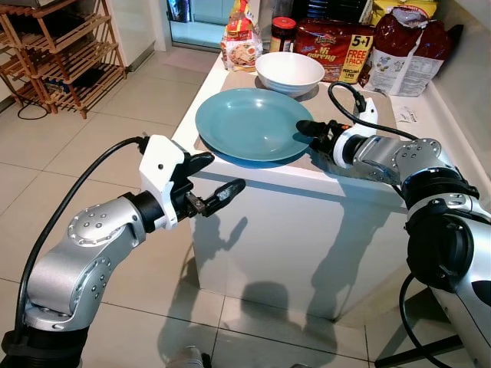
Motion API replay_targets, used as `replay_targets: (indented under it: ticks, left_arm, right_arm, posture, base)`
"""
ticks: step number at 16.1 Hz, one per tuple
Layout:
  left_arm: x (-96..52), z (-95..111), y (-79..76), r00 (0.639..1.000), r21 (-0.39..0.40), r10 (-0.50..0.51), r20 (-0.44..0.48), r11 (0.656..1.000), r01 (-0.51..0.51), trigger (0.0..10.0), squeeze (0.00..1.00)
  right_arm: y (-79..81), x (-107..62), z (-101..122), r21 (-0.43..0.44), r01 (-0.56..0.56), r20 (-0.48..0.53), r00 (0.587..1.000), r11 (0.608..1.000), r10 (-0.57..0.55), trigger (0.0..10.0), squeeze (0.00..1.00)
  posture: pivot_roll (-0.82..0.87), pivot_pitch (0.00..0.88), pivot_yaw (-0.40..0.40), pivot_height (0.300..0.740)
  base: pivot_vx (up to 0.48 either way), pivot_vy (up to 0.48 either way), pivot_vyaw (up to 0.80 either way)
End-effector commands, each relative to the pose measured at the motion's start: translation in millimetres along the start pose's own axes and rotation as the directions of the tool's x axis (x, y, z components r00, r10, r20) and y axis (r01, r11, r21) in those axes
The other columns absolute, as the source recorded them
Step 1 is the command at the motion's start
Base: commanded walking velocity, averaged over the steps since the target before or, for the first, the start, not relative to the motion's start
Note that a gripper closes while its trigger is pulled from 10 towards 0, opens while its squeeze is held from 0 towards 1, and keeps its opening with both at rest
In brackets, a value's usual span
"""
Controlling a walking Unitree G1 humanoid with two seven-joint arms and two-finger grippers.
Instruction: Setting the table
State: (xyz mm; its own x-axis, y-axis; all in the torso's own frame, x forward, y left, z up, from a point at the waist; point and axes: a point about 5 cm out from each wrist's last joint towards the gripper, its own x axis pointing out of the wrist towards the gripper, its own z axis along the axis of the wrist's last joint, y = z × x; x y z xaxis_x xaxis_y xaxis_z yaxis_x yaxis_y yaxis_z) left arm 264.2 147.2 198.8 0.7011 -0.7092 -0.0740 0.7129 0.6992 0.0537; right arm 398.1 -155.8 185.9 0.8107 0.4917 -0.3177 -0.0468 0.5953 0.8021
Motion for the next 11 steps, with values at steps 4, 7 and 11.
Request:
replay_targets:
  ticks: [4,7,11]
  left_arm:
    - [0.1,0.1,-0.6,1.0,0.004,0.012,-0.01,1.0,-0.012,10.0,0.0]
    - [0.0,-0.7,-2.3,1.0,0.003,0.01,-0.013,1.0,-0.01,10.0,0.0]
    - [-0.8,0.1,-1.9,1.0,0.004,0.013,-0.013,1.0,-0.013,10.0,0.0]
  right_arm:
    - [6.0,-0.5,3.8,0.009,-0.017,-0.001,1.0,1.0,0.017,0.0,0.0]
    - [4.4,-1.3,3.9,0.022,-0.018,-0.001,1.0,1.0,0.018,0.0,0.0]
    - [5.2,-0.1,2.0,0.024,-0.02,-0.008,1.0,1.0,0.02,0.0,0.0]
  posture:
    - [0.12,0.017,-0.081,0.74]
    - [0.12,0.016,-0.084,0.74]
    - [0.13,0.009,-0.086,0.74]
  base:
    - [0.0,0.0,0.0]
    - [0.0,0.0,0.0]
    - [0.0,0.0,0.0]
